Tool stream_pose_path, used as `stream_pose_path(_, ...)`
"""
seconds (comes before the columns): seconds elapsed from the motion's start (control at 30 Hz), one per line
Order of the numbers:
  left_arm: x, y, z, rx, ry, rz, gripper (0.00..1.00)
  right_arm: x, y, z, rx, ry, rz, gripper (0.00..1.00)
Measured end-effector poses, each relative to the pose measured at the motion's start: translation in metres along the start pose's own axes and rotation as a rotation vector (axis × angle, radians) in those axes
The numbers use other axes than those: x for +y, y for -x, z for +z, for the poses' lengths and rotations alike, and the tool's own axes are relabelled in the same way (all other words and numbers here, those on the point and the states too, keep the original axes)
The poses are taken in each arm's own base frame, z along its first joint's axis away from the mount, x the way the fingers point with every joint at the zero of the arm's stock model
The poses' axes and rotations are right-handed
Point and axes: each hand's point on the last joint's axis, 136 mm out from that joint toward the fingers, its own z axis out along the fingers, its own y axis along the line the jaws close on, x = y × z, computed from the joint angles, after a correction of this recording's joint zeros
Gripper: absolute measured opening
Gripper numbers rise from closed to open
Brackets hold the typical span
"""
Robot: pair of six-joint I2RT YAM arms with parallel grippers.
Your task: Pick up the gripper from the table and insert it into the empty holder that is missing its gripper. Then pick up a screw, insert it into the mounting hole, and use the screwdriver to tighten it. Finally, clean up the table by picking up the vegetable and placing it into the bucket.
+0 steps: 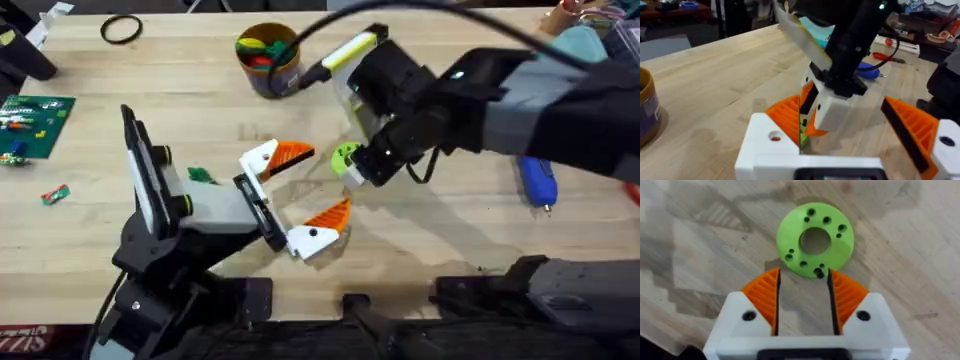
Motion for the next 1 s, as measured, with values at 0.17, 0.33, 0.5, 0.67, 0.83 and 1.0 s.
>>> stream_pose_path(0.17, 0.000, 0.000, 0.000, 0.000, 0.001, 0.000, 0.989, -0.004, -0.002, 0.006, 0.017, -0.021, 0.005, 0.523)
stream_pose_path(0.33, 0.001, 0.000, 0.000, -0.001, 0.004, 0.000, 0.989, -0.006, -0.001, 0.007, 0.014, -0.036, 0.005, 0.523)
stream_pose_path(0.5, 0.001, 0.000, 0.000, -0.001, 0.007, 0.000, 0.989, -0.009, -0.006, 0.020, 0.055, -0.049, 0.005, 0.523)
stream_pose_path(0.67, 0.001, 0.000, 0.000, -0.001, 0.007, 0.000, 0.989, -0.010, -0.007, 0.023, 0.065, -0.056, 0.009, 0.523)
stream_pose_path(0.83, 0.001, 0.000, 0.000, -0.001, 0.007, 0.000, 0.989, -0.011, -0.005, 0.023, 0.058, -0.062, 0.013, 0.357)
stream_pose_path(1.0, 0.001, 0.000, 0.000, -0.001, 0.008, 0.000, 0.989, -0.014, -0.004, 0.024, 0.051, -0.073, 0.025, 0.139)
